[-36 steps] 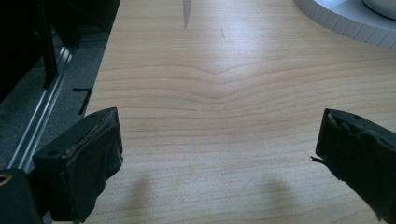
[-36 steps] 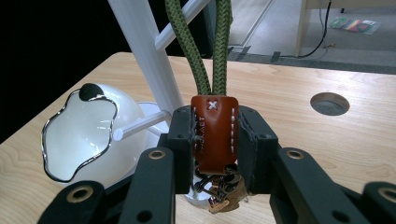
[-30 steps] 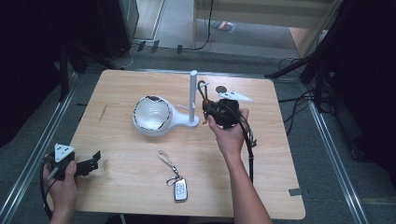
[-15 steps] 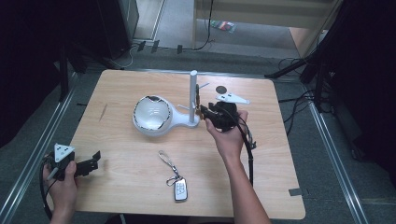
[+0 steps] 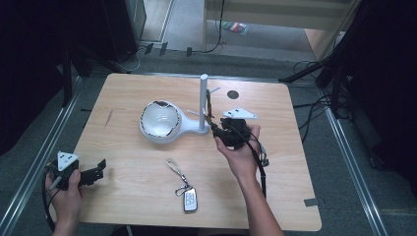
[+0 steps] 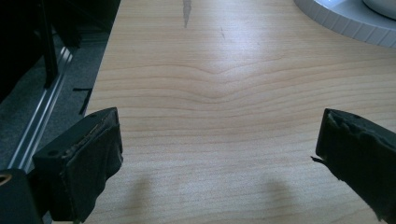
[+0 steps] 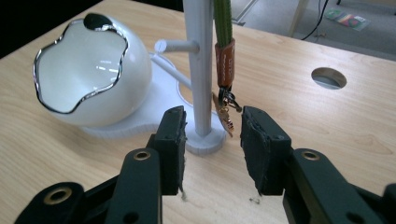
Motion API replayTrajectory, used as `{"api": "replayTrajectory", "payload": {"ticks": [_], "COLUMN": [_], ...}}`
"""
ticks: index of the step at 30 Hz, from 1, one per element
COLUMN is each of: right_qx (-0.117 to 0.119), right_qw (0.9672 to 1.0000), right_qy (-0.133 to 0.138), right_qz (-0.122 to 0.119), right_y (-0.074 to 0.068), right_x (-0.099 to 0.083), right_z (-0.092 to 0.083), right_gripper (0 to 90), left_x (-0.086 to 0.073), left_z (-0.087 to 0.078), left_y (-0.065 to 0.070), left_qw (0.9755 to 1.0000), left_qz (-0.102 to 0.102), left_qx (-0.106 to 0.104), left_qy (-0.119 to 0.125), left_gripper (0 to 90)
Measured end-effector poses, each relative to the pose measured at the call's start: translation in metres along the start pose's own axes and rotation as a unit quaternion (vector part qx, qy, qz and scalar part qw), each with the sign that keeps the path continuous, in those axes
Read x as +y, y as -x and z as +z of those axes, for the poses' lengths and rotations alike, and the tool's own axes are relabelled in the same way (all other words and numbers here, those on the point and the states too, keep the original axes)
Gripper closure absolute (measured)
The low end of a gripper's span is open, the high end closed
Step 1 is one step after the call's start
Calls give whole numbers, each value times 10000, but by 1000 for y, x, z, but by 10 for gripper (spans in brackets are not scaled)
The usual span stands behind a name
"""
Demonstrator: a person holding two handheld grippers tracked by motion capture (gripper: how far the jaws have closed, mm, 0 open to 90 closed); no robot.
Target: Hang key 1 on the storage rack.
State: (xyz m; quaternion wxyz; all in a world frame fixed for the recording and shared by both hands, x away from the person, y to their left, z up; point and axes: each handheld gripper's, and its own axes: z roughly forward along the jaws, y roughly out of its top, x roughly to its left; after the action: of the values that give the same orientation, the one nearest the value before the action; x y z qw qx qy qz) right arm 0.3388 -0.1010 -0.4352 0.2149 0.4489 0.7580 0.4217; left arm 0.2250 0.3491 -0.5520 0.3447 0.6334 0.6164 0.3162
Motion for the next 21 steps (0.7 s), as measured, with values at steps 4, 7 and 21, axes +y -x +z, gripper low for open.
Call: {"api": "replayTrajectory", "payload": {"ticks": [4, 7, 21], "right_qx": [21, 48, 188], "right_qw": [9999, 9998, 9962], "right_qy": [-156, -195, -727], "right_qz": [-27, -18, -445], "right_y": [-4, -5, -28], "right_x": [-3, -4, -11], "right_z": [-2, -2, 7], "right_gripper": [605, 604, 566], "left_x": [0, 0, 0], "left_z": [0, 0, -1], "left_y": [0, 0, 0], "left_qw": [10000, 10000, 10000], "left_qz": [6, 9, -16], "left_qx": [1, 0, -4], "left_qy": [-1, -1, -13], "left_gripper": [8, 8, 8]}}
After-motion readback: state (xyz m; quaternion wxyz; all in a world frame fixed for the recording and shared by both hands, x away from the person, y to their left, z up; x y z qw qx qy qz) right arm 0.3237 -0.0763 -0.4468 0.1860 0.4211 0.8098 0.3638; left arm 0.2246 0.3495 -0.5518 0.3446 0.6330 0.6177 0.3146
